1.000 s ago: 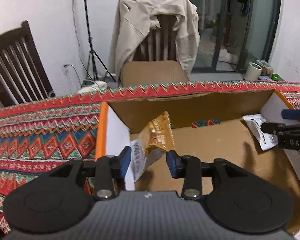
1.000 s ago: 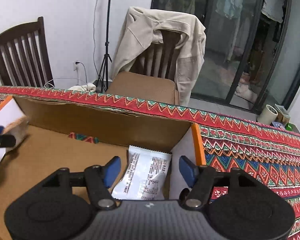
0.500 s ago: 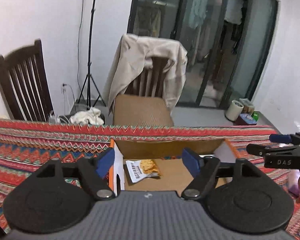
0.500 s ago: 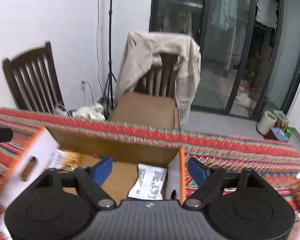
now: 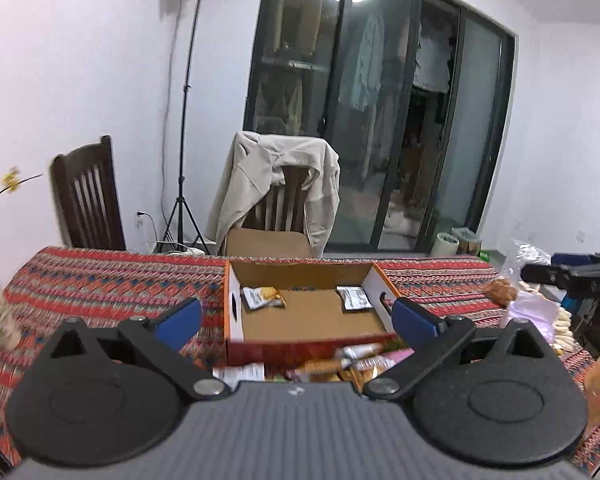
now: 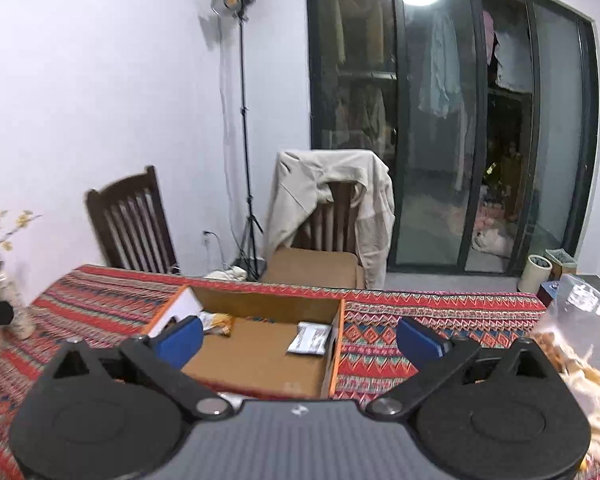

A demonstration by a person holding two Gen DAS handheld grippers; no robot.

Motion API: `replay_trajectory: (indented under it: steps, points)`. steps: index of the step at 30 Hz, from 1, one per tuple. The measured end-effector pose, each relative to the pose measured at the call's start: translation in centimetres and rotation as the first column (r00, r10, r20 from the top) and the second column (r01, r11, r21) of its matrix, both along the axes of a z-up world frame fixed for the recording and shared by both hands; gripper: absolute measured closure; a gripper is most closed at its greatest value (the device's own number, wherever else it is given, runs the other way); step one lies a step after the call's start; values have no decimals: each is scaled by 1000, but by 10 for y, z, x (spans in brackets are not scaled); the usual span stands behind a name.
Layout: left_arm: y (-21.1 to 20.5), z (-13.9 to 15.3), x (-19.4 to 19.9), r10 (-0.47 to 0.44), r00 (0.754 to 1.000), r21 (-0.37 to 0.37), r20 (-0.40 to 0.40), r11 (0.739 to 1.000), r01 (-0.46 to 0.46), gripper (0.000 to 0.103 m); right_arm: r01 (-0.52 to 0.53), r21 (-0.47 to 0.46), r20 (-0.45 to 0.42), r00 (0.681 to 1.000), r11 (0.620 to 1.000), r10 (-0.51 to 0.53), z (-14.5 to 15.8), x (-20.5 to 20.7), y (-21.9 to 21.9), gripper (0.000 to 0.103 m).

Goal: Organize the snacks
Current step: 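Lift both tools out of the box and move back toward the pile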

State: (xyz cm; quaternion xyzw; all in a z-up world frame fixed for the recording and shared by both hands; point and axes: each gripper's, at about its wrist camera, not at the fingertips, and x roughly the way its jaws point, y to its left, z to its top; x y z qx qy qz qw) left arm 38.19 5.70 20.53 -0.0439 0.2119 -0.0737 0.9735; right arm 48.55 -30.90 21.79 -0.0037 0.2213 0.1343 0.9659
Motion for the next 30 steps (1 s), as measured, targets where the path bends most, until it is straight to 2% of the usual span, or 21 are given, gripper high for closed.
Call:
replay_trajectory:
  steps: [3, 5, 9, 13, 17, 23, 30]
  points:
    - [0, -13, -55, 22, 998, 2, 50, 1000, -22, 0, -23, -10, 61, 998, 1000, 23, -11, -59, -5, 0]
    - [-4, -24, -90, 35, 995, 23, 89, 999, -37, 0, -28, -48, 111, 993, 998, 33, -23, -102, -5, 0]
    - [-9, -59, -150, 72, 986, 36, 152, 996, -78, 0, -57, -55, 173, 983, 997, 66, -55, -175, -3, 0]
    - [-16, -99, -195, 60, 991, 24, 122, 998, -64, 0, -85, -22, 192, 977, 996, 88, -98, -227, -1, 0]
    - [-20, -133, -230, 85, 990, 57, 110, 994, -92, 0, -27, -6, 185, 982, 1000, 28, -143, -263, 9, 0]
    - [-13, -162, -231, 98, 994, 67, 44, 993, -101, 0, -24, -20, 156, 987, 1000, 27, -195, -289, 22, 0]
    - [-9, -173, -206, 104, 995, 51, 6, 993, -105, 0, -23, -9, 137, 990, 1000, 24, -206, -275, 31, 0]
